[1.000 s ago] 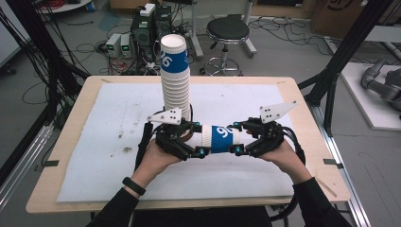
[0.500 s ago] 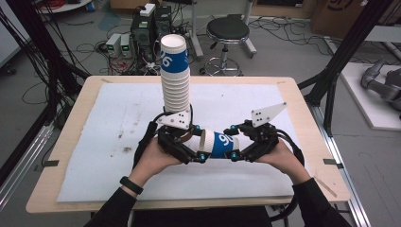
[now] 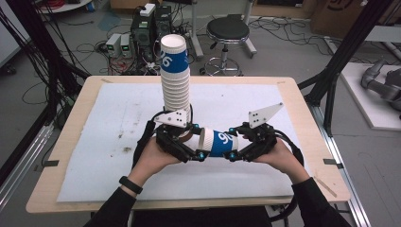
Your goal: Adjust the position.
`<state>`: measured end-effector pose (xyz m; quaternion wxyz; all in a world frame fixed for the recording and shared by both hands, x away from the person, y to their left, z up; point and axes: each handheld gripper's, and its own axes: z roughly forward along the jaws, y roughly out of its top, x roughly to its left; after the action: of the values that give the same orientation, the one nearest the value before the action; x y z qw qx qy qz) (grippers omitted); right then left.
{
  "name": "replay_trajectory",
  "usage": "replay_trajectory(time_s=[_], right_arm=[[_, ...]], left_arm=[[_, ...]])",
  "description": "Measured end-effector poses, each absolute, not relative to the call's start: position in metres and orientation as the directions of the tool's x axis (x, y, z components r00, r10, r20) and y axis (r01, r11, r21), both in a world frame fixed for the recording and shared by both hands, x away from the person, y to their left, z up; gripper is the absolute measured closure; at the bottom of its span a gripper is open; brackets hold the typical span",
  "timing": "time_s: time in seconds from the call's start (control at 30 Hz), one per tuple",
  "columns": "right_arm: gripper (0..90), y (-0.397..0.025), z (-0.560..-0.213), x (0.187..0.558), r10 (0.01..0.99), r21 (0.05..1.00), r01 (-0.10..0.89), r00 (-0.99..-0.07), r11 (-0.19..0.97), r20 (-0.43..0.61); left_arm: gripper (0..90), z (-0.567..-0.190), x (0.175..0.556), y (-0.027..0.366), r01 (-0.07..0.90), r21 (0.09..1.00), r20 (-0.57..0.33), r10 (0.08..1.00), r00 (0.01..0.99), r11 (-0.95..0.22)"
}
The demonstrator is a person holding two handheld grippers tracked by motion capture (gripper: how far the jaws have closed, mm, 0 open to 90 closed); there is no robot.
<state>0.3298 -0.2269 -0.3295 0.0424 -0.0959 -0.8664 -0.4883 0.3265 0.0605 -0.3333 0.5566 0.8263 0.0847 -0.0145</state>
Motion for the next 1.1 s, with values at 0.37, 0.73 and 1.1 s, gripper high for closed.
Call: replay_trajectory(time_s=[0.37,0.73,1.1], right_arm=[[29.7,-0.237,-0.324,0.331,0.116,0.894,0.199,-0.979,0.401,0.166],[29.7,-0.237,-0.322,0.328,0.098,0.934,0.185,-0.982,0.304,0.163],[30.0,-0.235,-0.325,0.327,0.107,0.938,0.184,-0.981,0.292,0.159]], left_arm=[[8.6,-0.338,0.327,0.060,0.201,0.946,-0.162,0.167,0.973,-0.255],[8.5,-0.342,0.330,0.064,0.279,0.958,-0.275,0.073,0.959,-0.063],[19.5,-0.341,0.330,0.068,0.259,0.965,-0.255,0.068,0.965,-0.048]])
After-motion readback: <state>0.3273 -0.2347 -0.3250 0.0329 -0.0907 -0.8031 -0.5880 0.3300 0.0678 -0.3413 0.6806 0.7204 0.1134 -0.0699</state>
